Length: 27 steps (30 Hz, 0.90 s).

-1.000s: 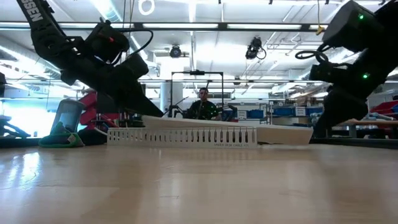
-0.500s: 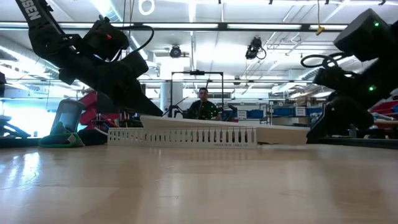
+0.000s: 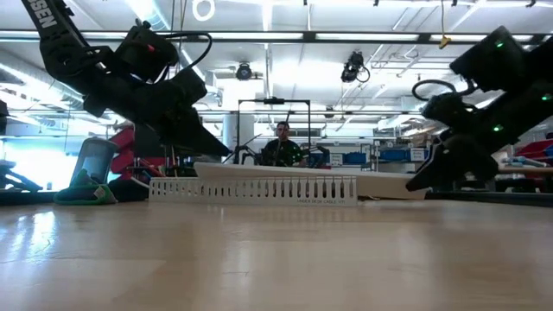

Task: Ziptie cables
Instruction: Close the white cable duct

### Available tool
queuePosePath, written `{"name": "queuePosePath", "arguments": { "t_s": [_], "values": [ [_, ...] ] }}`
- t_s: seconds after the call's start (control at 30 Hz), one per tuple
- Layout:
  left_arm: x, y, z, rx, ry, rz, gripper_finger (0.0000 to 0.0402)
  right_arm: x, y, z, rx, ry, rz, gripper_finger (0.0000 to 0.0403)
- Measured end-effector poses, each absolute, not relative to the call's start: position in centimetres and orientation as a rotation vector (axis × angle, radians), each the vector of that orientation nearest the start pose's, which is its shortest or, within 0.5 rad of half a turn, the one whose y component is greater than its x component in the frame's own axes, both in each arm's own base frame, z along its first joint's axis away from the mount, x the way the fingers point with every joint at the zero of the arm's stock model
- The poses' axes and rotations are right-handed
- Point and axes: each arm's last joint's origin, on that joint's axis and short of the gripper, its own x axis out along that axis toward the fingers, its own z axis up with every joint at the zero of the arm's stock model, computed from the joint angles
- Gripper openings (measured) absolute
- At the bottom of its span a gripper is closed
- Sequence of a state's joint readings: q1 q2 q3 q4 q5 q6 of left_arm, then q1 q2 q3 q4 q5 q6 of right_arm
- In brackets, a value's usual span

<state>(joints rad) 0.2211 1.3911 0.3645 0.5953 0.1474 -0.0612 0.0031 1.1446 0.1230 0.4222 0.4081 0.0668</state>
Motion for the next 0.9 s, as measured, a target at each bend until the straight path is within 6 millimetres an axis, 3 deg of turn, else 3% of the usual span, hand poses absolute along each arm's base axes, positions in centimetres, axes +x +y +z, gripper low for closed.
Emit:
{"name": "queuePosePath", "arguments": {
  "t_s": [0.1, 0.17, 0.4, 0.7, 0.9],
  "values": [
    [23.4, 4.8, 14.5, -0.138, 0.418, 0.086, 0.0007, 17.3, -1.7, 11.1, 0.031, 0.541, -0.408, 0.0034],
    [23.4, 4.8, 14.5, -0.137, 0.416, 0.086, 0.0007, 17.7, -1.9, 11.3, 0.079, 0.494, -0.377, 0.0015],
    [23.4, 4.8, 14.5, -0.106, 0.413, 0.082, 0.0007, 17.9, -2.2, 12.6, 0.313, 0.353, -0.327, 0.0008],
    [23.3, 4.9, 15.2, 0.027, 0.384, 0.063, 0.0007, 17.4, 0.0, 15.2, 0.51, 0.207, -0.16, 0.0007],
    [22.7, 4.9, 16.1, 0.068, 0.382, 0.112, 0.0007, 16.4, 1.2, 15.2, 0.669, 0.328, -0.053, 0.0007]
  ]
}}
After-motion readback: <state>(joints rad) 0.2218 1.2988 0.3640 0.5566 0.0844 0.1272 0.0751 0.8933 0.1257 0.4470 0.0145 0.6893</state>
